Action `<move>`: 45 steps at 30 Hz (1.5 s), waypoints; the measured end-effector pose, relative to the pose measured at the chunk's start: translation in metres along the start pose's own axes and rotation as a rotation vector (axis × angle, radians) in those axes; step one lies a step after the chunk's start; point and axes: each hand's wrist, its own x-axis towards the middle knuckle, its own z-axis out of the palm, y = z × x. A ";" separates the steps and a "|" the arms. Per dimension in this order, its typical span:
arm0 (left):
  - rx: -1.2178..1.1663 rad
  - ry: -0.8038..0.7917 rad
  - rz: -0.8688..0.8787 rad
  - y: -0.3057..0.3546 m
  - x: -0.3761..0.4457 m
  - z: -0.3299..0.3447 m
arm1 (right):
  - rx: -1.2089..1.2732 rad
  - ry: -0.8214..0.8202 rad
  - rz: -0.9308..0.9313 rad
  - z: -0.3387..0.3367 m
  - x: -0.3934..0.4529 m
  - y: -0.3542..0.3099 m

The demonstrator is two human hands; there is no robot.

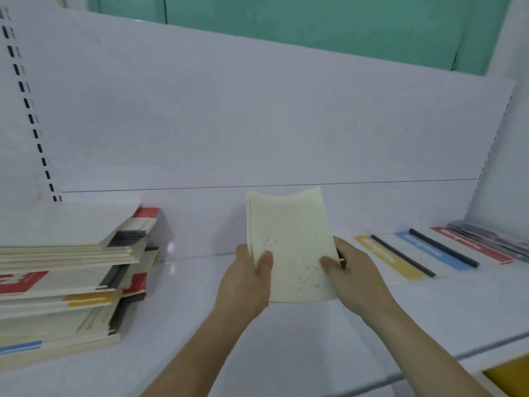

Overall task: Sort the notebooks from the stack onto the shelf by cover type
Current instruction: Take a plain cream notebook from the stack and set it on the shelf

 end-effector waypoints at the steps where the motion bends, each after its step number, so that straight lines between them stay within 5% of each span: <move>1: 0.075 0.003 -0.011 -0.001 0.006 0.014 | -0.028 -0.024 0.001 -0.005 0.008 0.013; 12: 0.727 -0.031 -0.118 -0.013 0.047 0.116 | -0.326 -0.303 0.049 -0.011 0.087 0.111; 19: 0.982 -0.070 -0.111 -0.005 0.059 0.119 | -0.533 -0.311 -0.036 -0.003 0.102 0.116; 25: 0.877 -0.042 -0.035 -0.011 0.053 0.110 | -0.603 -0.281 -0.098 0.000 0.095 0.120; 32: 0.911 -0.361 0.001 -0.015 0.045 0.087 | -0.568 -0.371 -0.033 -0.004 0.099 0.119; 45: 0.883 -0.382 0.016 -0.017 0.039 0.084 | -0.613 -0.314 -0.113 -0.004 0.090 0.111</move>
